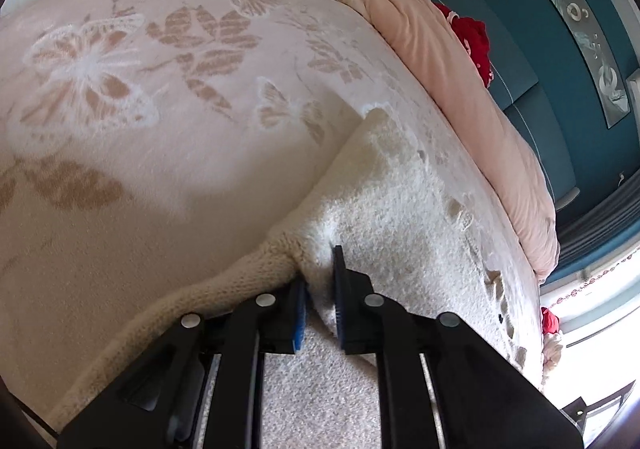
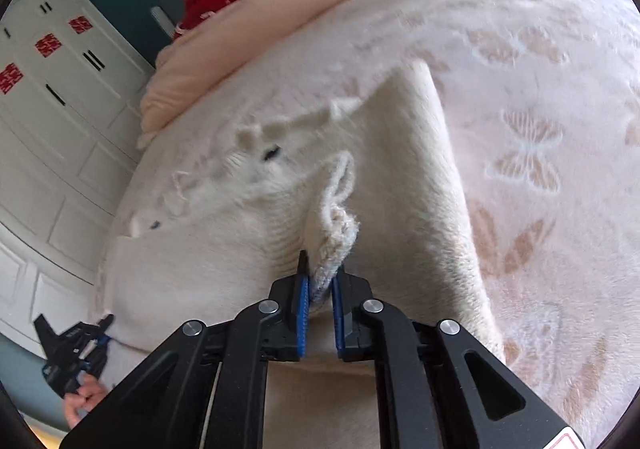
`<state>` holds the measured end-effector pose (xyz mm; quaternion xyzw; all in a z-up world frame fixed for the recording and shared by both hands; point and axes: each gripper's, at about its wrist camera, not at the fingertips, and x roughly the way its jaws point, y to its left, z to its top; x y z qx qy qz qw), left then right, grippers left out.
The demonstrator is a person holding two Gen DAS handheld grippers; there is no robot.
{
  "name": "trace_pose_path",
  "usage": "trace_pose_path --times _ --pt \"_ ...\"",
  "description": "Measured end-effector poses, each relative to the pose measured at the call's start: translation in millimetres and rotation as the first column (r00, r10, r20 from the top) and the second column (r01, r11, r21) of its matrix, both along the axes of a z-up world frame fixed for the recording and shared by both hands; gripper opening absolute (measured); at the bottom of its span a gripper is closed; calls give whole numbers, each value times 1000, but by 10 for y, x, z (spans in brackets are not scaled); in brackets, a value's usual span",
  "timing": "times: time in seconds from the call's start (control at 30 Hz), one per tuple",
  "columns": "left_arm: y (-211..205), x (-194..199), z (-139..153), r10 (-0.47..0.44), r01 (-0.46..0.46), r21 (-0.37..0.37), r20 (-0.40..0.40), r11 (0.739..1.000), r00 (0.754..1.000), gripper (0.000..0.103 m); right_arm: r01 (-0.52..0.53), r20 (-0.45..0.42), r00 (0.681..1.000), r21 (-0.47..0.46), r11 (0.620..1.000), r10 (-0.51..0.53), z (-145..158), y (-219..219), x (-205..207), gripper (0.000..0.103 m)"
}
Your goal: Fold small clothes
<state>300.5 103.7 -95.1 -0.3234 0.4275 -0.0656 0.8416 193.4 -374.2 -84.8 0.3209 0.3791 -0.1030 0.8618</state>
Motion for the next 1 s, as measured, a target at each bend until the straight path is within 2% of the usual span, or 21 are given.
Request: trace_pose_path --times 0.1,0.13,0.2,0.3,0.4,0.47,0.53,0.6,0.63,0.7,0.73,0.77,0.8,0.87,0.9,0.93,1.0 --pt "7 -43 30 9 -10 -35 -31 999 999 20 79 9 997 -80 994 -79 230 21 -174 18" --pt "14 -86 54 14 -16 -50 -40 999 999 29 100 35 995 -103 990 -97 322 35 -261 18" --pt "5 -194 141 24 -26 -61 -29 998 999 39 84 91 993 -123 989 -74 495 117 -313 18" --pt "-22 -344 302 49 -48 -32 52 998 997 39 -80 111 990 -108 991 92 590 467 -58 17" --pt "-78 -316 370 30 -31 4 103 1000 994 39 -262 109 956 -96 960 272 607 1032 385 15" --pt "-103 -206 295 27 -32 50 87 998 996 39 -367 105 921 -91 926 376 566 1445 700 14" --pt "-71 -124 169 30 -32 38 47 999 998 35 -449 74 886 -106 887 457 451 1818 1016 14" --pt "-65 -108 164 28 -31 59 55 998 998 35 -492 32 867 -107 864 497 319 2016 1262 14" --pt "-85 -99 177 19 -24 79 57 997 998 35 -493 4 868 -118 862 497 230 2038 1367 12" --pt "-117 -100 172 2 -10 118 66 993 998 35 -455 -63 890 -169 875 451 78 1951 1476 11" --pt "-126 -100 164 1 -9 128 65 992 998 35 -425 -88 905 -167 890 416 -29 1830 1521 5" --pt "-129 -100 166 1 -10 130 64 991 998 35 -402 -64 916 -104 910 397 -122 1607 1502 0" --pt "-139 -99 173 0 -9 137 64 991 998 35 -364 -51 931 -57 929 362 -149 1424 1457 0" --pt "-171 -96 182 -7 -3 160 61 987 998 35 -315 -49 949 -51 948 312 -69 1317 1394 0" --pt "-179 -92 188 -9 -1 168 60 986 998 35 -313 -45 949 -63 948 311 2 1359 1384 0" --pt "-189 -88 194 -9 -1 177 56 984 998 35 -335 -26 942 -63 940 334 91 1450 1387 9" --pt "-194 -88 198 -7 -3 179 53 984 999 35 -392 -7 920 -61 918 392 141 1688 1546 10"
